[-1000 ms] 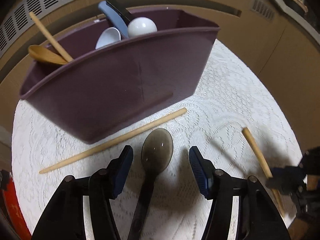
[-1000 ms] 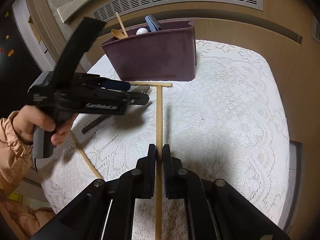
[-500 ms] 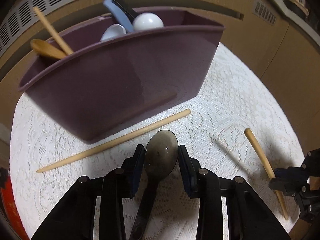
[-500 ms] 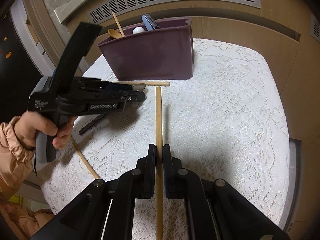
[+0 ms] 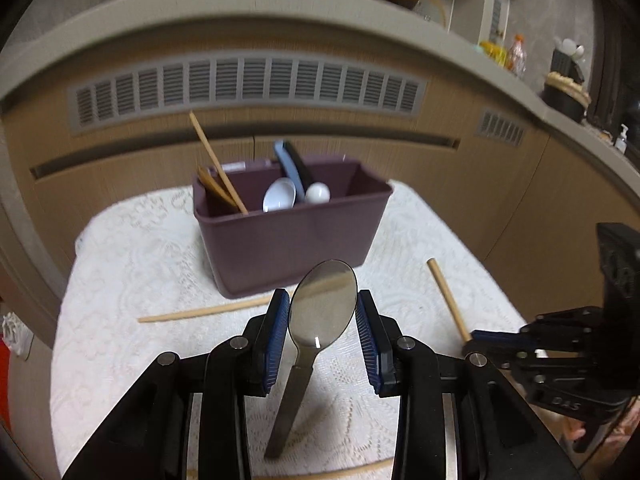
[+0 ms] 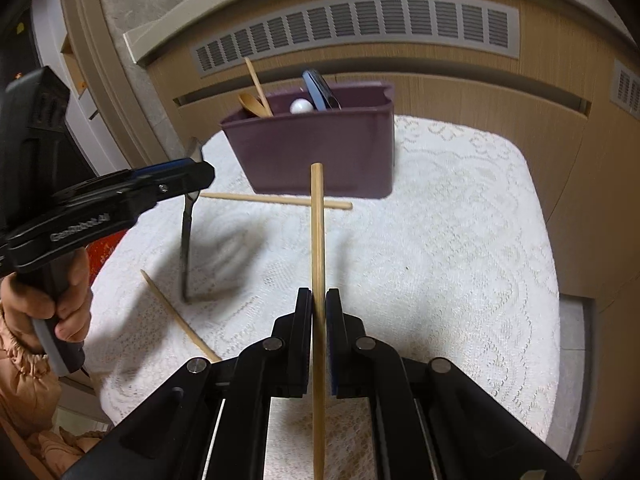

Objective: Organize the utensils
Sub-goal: 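Lift the chopstick and grey spoon with both tools over the caddy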

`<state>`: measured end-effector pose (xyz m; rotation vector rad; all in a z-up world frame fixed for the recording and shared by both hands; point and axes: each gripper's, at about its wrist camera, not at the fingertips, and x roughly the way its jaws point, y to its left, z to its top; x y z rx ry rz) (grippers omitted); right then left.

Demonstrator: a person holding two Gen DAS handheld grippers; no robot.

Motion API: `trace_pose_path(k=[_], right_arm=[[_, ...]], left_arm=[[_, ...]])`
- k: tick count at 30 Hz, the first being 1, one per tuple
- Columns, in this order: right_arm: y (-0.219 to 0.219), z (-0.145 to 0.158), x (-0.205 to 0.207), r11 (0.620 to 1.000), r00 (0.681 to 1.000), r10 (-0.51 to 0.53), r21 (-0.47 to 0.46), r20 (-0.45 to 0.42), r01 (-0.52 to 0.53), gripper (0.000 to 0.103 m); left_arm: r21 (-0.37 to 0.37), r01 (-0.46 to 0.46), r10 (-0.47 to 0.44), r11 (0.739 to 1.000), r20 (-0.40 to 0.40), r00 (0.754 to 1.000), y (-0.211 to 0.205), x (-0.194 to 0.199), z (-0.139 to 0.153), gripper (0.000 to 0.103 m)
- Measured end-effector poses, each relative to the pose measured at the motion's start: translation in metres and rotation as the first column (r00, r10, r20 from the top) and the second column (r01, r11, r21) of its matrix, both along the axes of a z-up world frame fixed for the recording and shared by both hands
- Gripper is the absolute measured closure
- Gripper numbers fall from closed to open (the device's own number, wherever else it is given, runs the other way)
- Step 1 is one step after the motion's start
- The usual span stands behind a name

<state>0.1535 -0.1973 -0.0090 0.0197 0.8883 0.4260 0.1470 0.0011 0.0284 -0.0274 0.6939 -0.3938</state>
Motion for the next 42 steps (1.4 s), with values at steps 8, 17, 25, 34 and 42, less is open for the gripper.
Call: trace_pose_path(k=[8, 17, 25, 34, 42], right_arm=[[0.004, 0.035, -0.013, 1.0, 0.996, 0.0, 0.0, 0.092, 0.0, 0.097], [0.001, 0.132, -0.001, 0.999, 0.941, -0.036, 0.036, 0.337, 0.026, 0.097], [-0.006, 0.126, 0.003, 0.999, 0.948, -0.047, 0.026, 0.316, 0.041, 0.097], [-0.006, 0.075, 0.016, 0.998, 0.98, -0.059, 0.0, 0.19, 0.06, 0.097], [0.0, 0.068, 0.012, 0.998, 0.978, -0.047, -0.03, 0.204, 0.054, 0.097]], left_arm=[[-0.114, 0.003, 0.003, 0.993, 0.052, 0.999, 0.012, -0.011, 0.042, 0.088], [-0.148, 0.004, 0.027, 0.989, 0.206, 0.978, 0.019, -0.012, 0.119, 0.092], [-0.115, -0.166, 0.165, 0.979, -0.023, 0.986, 0.051, 0.028, 0.07, 0.071], [-0.078, -0.374, 0.292, 0.924, -0.487, 0.823, 0.083, 0.087, -0.059, 0.052], [0.032, -0.413, 0.383, 0.91, -0.443, 0.81, 0.061, 0.107, -0.096, 0.052]])
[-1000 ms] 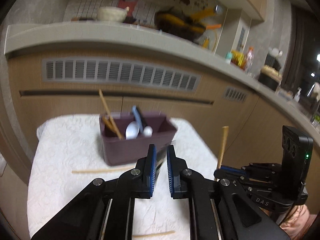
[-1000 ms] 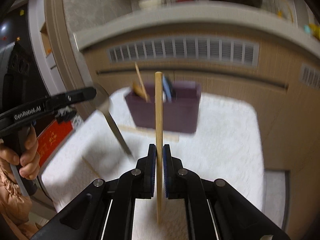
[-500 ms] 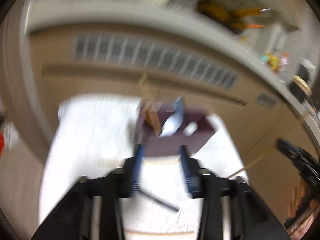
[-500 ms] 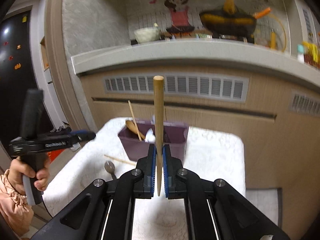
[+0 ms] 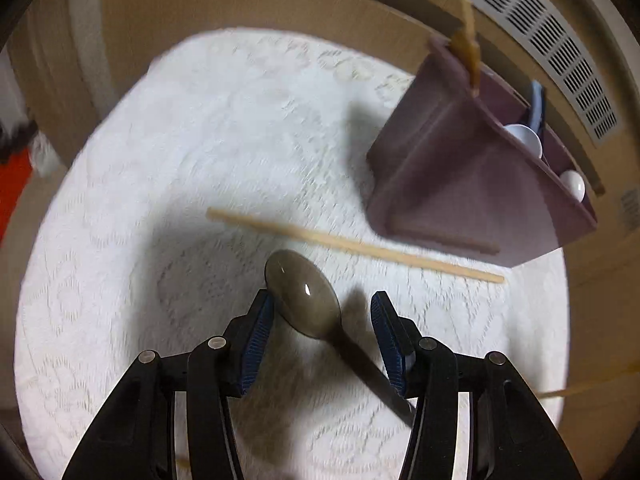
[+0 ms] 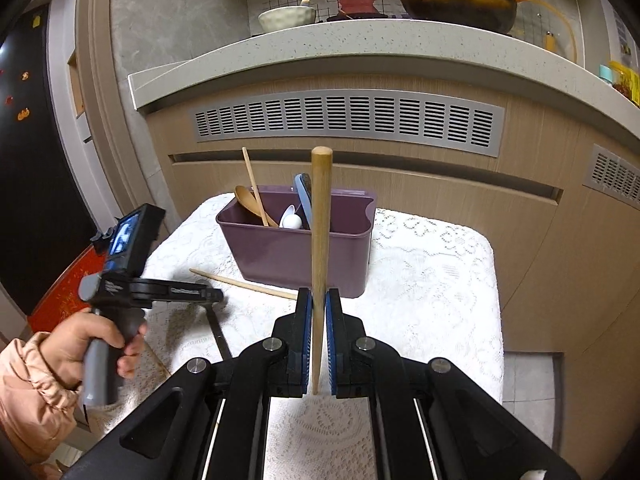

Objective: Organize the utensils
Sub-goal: 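Lift the chopstick and grey spoon with both tools over the caddy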

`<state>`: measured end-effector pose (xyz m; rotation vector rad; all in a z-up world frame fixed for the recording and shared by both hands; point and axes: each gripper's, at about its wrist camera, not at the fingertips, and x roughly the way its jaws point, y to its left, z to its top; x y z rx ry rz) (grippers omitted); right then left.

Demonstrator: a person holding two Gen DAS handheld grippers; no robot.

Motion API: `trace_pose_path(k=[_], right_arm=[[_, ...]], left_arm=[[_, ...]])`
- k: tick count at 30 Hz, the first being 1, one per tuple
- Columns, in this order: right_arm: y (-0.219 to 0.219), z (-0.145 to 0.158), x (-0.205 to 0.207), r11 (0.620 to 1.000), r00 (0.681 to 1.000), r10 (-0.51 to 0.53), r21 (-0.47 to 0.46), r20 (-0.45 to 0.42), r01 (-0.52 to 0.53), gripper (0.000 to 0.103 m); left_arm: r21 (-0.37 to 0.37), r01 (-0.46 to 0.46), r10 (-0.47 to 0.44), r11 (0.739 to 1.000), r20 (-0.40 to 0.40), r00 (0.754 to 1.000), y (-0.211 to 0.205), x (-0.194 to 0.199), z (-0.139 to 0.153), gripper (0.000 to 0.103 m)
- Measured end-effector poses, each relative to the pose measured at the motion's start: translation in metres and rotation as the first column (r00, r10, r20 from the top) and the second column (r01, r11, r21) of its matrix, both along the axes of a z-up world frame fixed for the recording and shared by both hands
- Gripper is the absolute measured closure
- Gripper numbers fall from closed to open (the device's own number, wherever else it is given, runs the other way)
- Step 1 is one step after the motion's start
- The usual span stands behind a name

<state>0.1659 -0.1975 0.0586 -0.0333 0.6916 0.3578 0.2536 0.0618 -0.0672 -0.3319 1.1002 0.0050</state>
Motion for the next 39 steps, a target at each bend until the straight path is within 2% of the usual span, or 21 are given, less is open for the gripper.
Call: trace_pose_path(k=[1, 4, 7, 8, 11, 14, 17, 18, 19, 21, 22, 23, 24, 25, 26, 28, 31, 34, 35, 37, 39], right_arm=[[0.0, 0.0, -0.001, 1.0, 1.0, 0.001, 0.0, 0.002, -0.001, 0.097], [0.0, 0.002, -0.003, 1.0, 1.0, -0.003, 0.0, 0.012, 0.003, 0.097], [-0.003, 0.005, -0.004, 1.0, 1.0, -0.007, 0.02, 0.011, 0.007, 0.097], [-0.004, 0.006, -0.004, 1.0, 1.0, -0.009, 0.021, 0.012, 0.009, 0.097], [-0.005, 0.011, -0.009, 1.0, 1.0, -0.018, 0.019, 0.021, 0.018, 0.097], [-0.005, 0.016, -0.016, 1.0, 0.999, -0.016, 0.014, 0.035, 0.015, 0.097], [-0.003, 0.019, -0.021, 1.0, 0.999, -0.019, 0.012, 0.04, 0.019, 0.097], [-0.003, 0.019, -0.023, 1.0, 0.999, -0.019, 0.012, 0.04, 0.018, 0.097], [-0.003, 0.02, -0.024, 1.0, 0.999, -0.018, 0.01, 0.04, 0.017, 0.097], [-0.003, 0.02, -0.026, 1.0, 0.999, -0.017, 0.004, 0.04, 0.017, 0.097], [-0.004, 0.02, -0.027, 1.0, 0.999, -0.018, 0.002, 0.039, 0.018, 0.097], [-0.004, 0.02, -0.027, 1.0, 0.999, -0.017, 0.001, 0.037, 0.017, 0.097], [-0.004, 0.019, -0.027, 1.0, 0.999, -0.015, 0.001, 0.034, 0.015, 0.097], [-0.003, 0.018, -0.027, 1.0, 0.999, -0.013, 0.0, 0.032, 0.013, 0.097], [-0.002, 0.018, -0.027, 1.0, 1.0, -0.01, -0.002, 0.03, 0.01, 0.097], [0.0, 0.016, -0.025, 1.0, 1.0, -0.001, -0.005, 0.027, 0.001, 0.097], [0.003, 0.014, -0.023, 1.0, 1.0, 0.005, -0.015, 0.026, -0.005, 0.097], [0.003, 0.011, -0.022, 1.0, 1.0, 0.003, -0.028, 0.028, -0.002, 0.097], [0.003, 0.01, -0.02, 1.0, 1.0, 0.004, -0.027, 0.025, -0.003, 0.097], [0.001, 0.009, -0.019, 1.0, 1.0, 0.002, -0.02, 0.016, -0.001, 0.097], [-0.001, 0.01, -0.018, 1.0, 1.0, 0.003, -0.011, 0.01, -0.003, 0.097]], left_arm=[[0.039, 0.029, -0.03, 0.999, 0.019, 0.999, -0.008, 0.0, -0.001, 0.052], [0.156, 0.083, -0.096, 0.984, 0.08, 0.992, -0.026, -0.005, -0.003, 0.068], [0.225, 0.104, -0.136, 0.969, 0.134, 0.982, -0.034, -0.014, -0.003, 0.069], [0.247, 0.111, -0.152, 0.963, 0.153, 0.976, -0.036, -0.02, -0.002, 0.088], [0.201, 0.14, -0.183, 0.97, 0.218, 0.959, -0.035, -0.039, 0.012, 0.097], [0.231, 0.161, -0.226, 0.96, 0.292, 0.929, -0.039, -0.058, 0.03, 0.097], [0.223, 0.175, -0.24, 0.959, 0.309, 0.92, -0.037, -0.065, 0.04, 0.097], [0.225, 0.171, -0.236, 0.959, 0.303, 0.923, -0.035, -0.065, 0.042, 0.097], [0.21, 0.154, -0.21, 0.965, 0.278, 0.937, -0.03, -0.062, 0.039, 0.095], [0.112, 0.13, -0.151, 0.985, 0.203, 0.967, -0.016, -0.051, 0.032, 0.09], [0.052, 0.101, -0.108, 0.994, 0.158, 0.981, -0.008, -0.046, 0.026, 0.078], [0.009, 0.075, -0.076, 0.997, 0.125, 0.989, -0.003, -0.045, 0.022, 0.06], [-0.028, 0.056, -0.053, 0.998, 0.099, 0.994, -0.001, -0.044, 0.018, 0.053], [-0.056, 0.049, -0.044, 0.997, 0.086, 0.995, 0.001, -0.039, 0.012, 0.047], [-0.059, 0.054, -0.049, 0.997, 0.086, 0.995, -0.002, -0.037, 0.011, 0.047], [-0.001, 0.073, -0.072, 0.997, 0.082, 0.994, -0.014, -0.03, 0.008, 0.043], [0.086, 0.095, -0.1, 0.992, 0.055, 0.993, -0.029, -0.021, 0.0, 0.043], [0.161, 0.118, -0.133, 0.98, 0.084, 0.988, -0.042, -0.019, -0.002, 0.043], [0.179, 0.126, -0.146, 0.976, 0.102, 0.984, -0.044, -0.02, -0.002, 0.054], [0.236, 0.139, -0.175, 0.962, 0.135, 0.975, -0.049, -0.022, -0.002, 0.069], [0.192, 0.173, -0.206, 0.966, 0.166, 0.964, -0.045, -0.03, -0.001, 0.069]])
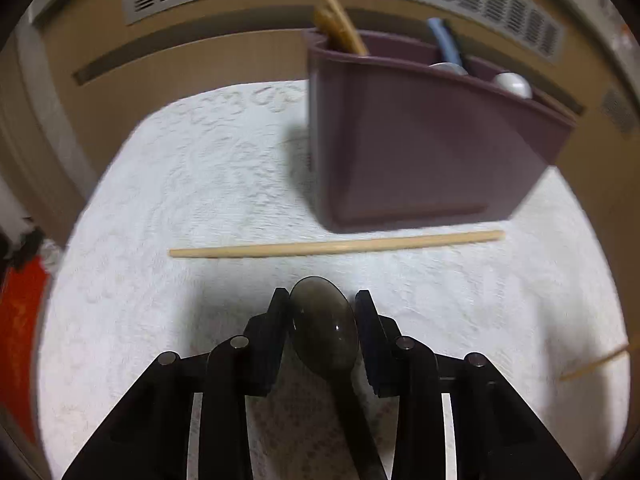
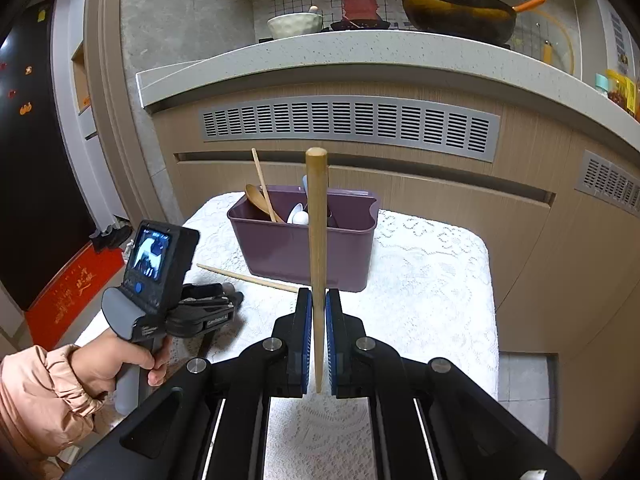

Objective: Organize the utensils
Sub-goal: 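Lift the chopstick and grey spoon with both tools over the caddy, then lower the chopstick and spoon into the caddy, opening both tools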

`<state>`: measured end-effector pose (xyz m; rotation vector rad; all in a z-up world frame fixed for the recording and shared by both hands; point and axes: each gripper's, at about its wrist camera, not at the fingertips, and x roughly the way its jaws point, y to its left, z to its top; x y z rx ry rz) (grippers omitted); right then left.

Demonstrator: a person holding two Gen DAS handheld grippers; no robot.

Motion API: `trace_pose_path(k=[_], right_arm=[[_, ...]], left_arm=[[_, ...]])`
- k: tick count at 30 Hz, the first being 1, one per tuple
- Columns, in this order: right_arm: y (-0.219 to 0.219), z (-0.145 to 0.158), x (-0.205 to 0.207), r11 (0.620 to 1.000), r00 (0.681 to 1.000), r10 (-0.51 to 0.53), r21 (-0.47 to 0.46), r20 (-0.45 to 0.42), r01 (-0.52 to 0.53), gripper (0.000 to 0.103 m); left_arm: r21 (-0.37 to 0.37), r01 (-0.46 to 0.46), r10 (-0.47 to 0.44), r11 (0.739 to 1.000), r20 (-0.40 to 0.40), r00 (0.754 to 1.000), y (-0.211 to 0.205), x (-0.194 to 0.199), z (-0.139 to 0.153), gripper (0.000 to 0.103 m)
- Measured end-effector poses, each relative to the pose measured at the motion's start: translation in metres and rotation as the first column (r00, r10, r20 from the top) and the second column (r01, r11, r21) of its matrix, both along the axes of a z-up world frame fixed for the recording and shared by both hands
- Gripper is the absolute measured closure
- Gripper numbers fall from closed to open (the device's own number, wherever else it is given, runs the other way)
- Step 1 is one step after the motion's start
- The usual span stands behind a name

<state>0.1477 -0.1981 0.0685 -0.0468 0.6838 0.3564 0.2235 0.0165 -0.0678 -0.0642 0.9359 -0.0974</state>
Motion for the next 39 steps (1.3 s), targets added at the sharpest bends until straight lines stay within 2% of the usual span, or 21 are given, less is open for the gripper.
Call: trace_pose_path(k=[2, 7, 13, 18, 20, 26, 29, 31, 34, 39], right_arm=[[-0.002, 0.001, -0.001, 1.0, 1.0, 0.0, 0.002, -0.002, 0.0, 0.097], [-0.003, 0.001, -0.004, 1.0, 1.0, -0.01, -0.009, -0.001, 0.01, 0.097], [-0.003, 0.003, -0.006, 1.0, 1.0, -0.018, -0.006, 0.001, 0.018, 0.097], [-0.007, 0.025, -0.009, 1.0, 0.998, -0.024, 0.013, 0.056, 0.024, 0.097], [-0.008, 0.046, -0.008, 1.0, 0.994, -0.02, 0.009, 0.107, 0.02, 0.097], [-0.008, 0.134, 0.013, 0.999, 0.953, -0.039, 0.012, 0.3, 0.038, 0.097], [-0.006, 0.164, 0.035, 0.998, 0.928, -0.053, 0.037, 0.368, 0.042, 0.097], [-0.003, 0.169, 0.048, 0.998, 0.921, -0.053, 0.056, 0.387, 0.034, 0.097], [0.006, 0.162, 0.071, 0.998, 0.922, -0.053, 0.06, 0.384, 0.032, 0.097], [0.023, 0.118, 0.122, 0.998, 0.954, -0.053, 0.038, 0.295, 0.043, 0.097]], left_arm=[[-0.018, 0.015, -0.014, 1.0, 0.038, 0.999, 0.003, -0.013, 0.007, 0.069], [0.006, 0.041, -0.042, 0.999, 0.177, 0.983, 0.007, -0.056, 0.039, 0.069], [0.041, 0.057, -0.068, 0.998, 0.382, 0.922, 0.004, -0.09, 0.092, 0.069], [0.062, 0.095, -0.113, 0.994, 0.523, 0.845, -0.004, -0.107, 0.15, 0.069], [0.073, 0.116, -0.137, 0.991, 0.564, 0.814, -0.007, -0.106, 0.178, 0.069], [0.091, 0.148, -0.168, 0.985, 0.704, 0.69, -0.013, -0.087, 0.284, 0.068], [0.108, 0.113, -0.155, 0.988, 0.748, 0.645, -0.015, -0.071, 0.311, 0.068], [0.098, 0.109, -0.145, 0.989, 0.756, 0.639, -0.013, -0.053, 0.318, 0.068], [0.059, 0.118, -0.122, 0.991, 0.743, 0.658, -0.01, -0.026, 0.312, 0.068], [0.056, 0.114, -0.122, 0.992, 0.664, 0.738, -0.016, 0.034, 0.266, 0.068]])
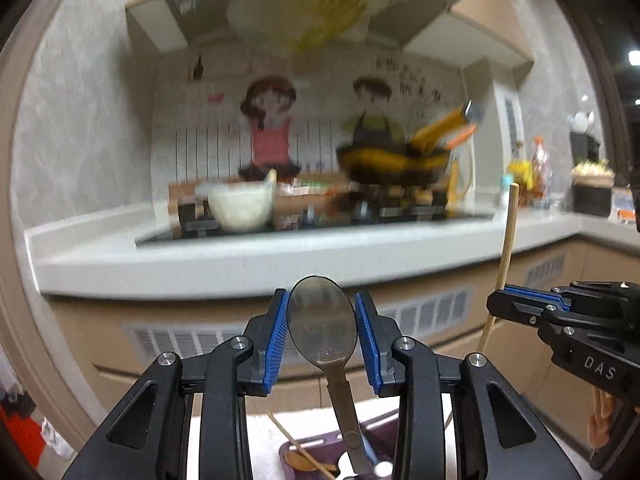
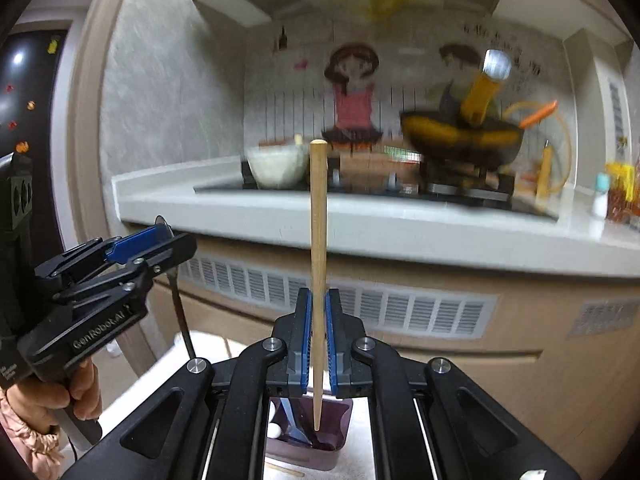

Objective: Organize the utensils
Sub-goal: 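Lower the chopstick and spoon into the caddy, opening both tools, then move both open tools down toward the two chopsticks on the table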

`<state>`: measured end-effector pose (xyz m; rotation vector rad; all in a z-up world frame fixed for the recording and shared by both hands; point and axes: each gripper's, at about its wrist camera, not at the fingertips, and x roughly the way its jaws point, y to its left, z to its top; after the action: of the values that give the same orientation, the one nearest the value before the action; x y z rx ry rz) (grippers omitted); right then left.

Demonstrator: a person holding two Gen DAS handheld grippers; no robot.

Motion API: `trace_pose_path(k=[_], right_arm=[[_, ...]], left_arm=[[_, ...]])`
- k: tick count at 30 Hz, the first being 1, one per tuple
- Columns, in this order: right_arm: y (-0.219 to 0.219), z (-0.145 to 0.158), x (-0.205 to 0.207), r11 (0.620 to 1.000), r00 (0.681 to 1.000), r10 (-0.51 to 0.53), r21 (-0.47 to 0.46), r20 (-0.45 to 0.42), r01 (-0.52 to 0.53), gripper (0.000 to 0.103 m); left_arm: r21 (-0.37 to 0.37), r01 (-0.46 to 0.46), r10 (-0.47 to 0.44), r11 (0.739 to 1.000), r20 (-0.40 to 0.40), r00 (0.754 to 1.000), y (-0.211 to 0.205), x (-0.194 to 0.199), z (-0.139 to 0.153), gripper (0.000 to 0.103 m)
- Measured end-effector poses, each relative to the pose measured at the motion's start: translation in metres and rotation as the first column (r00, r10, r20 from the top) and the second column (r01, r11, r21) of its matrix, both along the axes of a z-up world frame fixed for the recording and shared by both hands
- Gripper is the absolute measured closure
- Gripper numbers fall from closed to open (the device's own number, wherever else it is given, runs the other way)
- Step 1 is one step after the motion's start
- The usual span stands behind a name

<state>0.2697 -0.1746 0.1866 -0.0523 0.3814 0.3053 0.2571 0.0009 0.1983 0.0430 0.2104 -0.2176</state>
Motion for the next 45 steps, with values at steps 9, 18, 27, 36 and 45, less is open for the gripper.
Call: trace_pose_path(k=[9, 18, 27, 36, 45], right_arm=[[0.015, -0.108, 0.058, 1.0, 0.964, 0.009, -0.016, -0.267, -0.013, 0.097], [0.026, -0.155, 0.064, 0.997, 0.918, 0.023, -0.059, -0.397, -0.05, 0.079], [0.031, -0.15, 0.002, 0.985, 0.918, 0.07, -0.115, -0.391, -0.125, 0.052], [0.101, -0.207, -0.1, 0.851, 0.713, 0.334, -0.127, -0.617, -0.509, 0.048], [0.161, -0.244, -0.148, 0.693, 0.541, 0.45, -0.106, -0.71, -0.713, 0.081]], left_arm=[[0.015, 0.004, 0.0, 1.0, -0.265, 0.964, -0.009, 0.061, -0.113, 0.068], [0.041, 0.002, 0.013, 0.999, -0.365, 0.931, -0.015, 0.062, -0.147, 0.048], [0.068, -0.017, 0.04, 0.998, -0.356, 0.934, 0.006, 0.016, -0.131, 0.036], [0.0, -0.086, 0.075, 0.996, -0.492, 0.867, 0.086, -0.051, -0.167, 0.03], [-0.024, -0.181, 0.13, 0.983, -0.603, 0.787, 0.141, -0.081, -0.217, 0.03]])
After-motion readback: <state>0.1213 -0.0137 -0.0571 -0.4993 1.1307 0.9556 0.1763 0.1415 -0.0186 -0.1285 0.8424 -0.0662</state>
